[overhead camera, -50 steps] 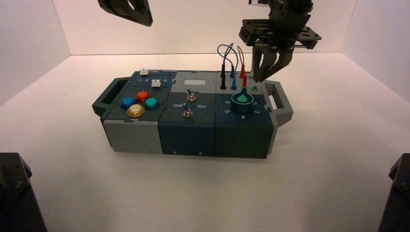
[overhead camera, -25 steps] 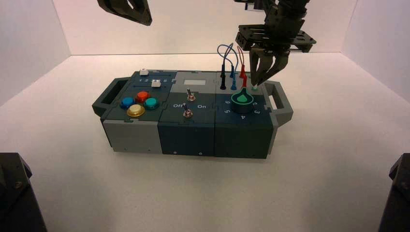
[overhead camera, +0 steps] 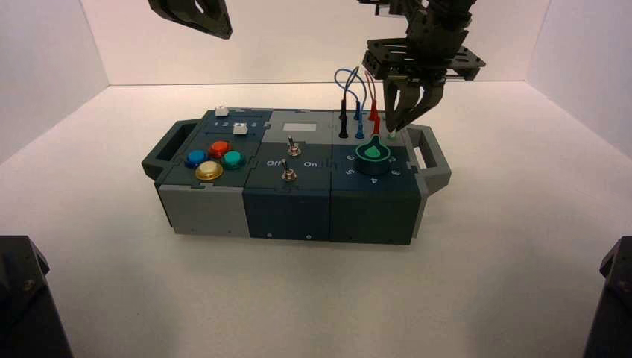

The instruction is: Insert the white wire.

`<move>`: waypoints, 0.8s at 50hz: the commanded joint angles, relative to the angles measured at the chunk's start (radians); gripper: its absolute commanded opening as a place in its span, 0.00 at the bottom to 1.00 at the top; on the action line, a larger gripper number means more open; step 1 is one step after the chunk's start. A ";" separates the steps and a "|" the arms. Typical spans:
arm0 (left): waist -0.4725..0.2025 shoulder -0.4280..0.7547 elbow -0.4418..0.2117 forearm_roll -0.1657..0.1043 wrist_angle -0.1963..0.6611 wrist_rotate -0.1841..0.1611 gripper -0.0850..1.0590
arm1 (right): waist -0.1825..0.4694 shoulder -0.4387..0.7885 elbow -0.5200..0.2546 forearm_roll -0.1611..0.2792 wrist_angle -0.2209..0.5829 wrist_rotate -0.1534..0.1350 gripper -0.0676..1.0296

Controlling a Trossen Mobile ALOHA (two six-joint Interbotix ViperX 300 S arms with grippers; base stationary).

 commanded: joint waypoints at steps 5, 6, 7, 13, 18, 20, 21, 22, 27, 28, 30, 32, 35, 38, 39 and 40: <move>0.006 -0.018 -0.026 0.003 -0.003 0.005 0.05 | 0.023 -0.063 -0.011 -0.002 -0.012 -0.002 0.19; 0.006 -0.021 -0.026 0.003 -0.003 0.005 0.05 | 0.023 -0.066 -0.011 -0.003 -0.012 -0.002 0.20; 0.008 -0.021 -0.026 0.003 -0.003 0.005 0.05 | 0.023 -0.067 -0.011 -0.005 -0.012 -0.002 0.20; 0.011 -0.023 -0.026 0.003 -0.003 0.005 0.05 | 0.021 -0.083 -0.011 -0.005 -0.002 -0.002 0.30; 0.012 -0.023 -0.025 0.003 -0.003 0.005 0.05 | 0.021 -0.094 -0.009 -0.006 0.032 0.000 0.30; 0.012 -0.023 -0.023 0.003 -0.003 0.005 0.05 | 0.021 -0.100 -0.005 -0.005 0.051 0.003 0.30; 0.012 -0.023 -0.023 0.003 -0.003 0.005 0.05 | 0.021 -0.101 -0.005 -0.006 0.055 0.003 0.30; 0.014 -0.025 -0.023 0.003 -0.003 0.005 0.05 | 0.021 -0.104 -0.002 -0.006 0.063 0.005 0.30; 0.017 -0.028 -0.023 0.003 -0.003 0.005 0.05 | 0.021 -0.118 0.014 -0.006 0.101 0.009 0.30; 0.020 -0.029 -0.023 0.003 -0.003 0.005 0.05 | 0.021 -0.121 0.017 -0.006 0.110 0.009 0.30; 0.025 -0.028 -0.023 0.003 -0.003 0.005 0.05 | 0.021 -0.127 0.025 -0.006 0.123 0.009 0.30; 0.029 -0.029 -0.023 0.003 -0.003 0.005 0.05 | 0.021 -0.133 0.032 -0.006 0.124 0.008 0.30; 0.035 -0.029 -0.023 0.003 -0.003 0.005 0.05 | 0.021 -0.147 0.048 -0.006 0.124 0.008 0.30; 0.044 -0.029 -0.023 0.003 -0.003 0.005 0.05 | 0.021 -0.153 0.055 -0.006 0.124 0.006 0.30; 0.048 -0.029 -0.020 0.003 -0.003 0.005 0.05 | 0.021 -0.155 0.057 -0.006 0.124 0.005 0.30; 0.051 -0.029 -0.020 0.003 -0.003 0.005 0.05 | 0.021 -0.156 0.058 -0.006 0.124 0.005 0.30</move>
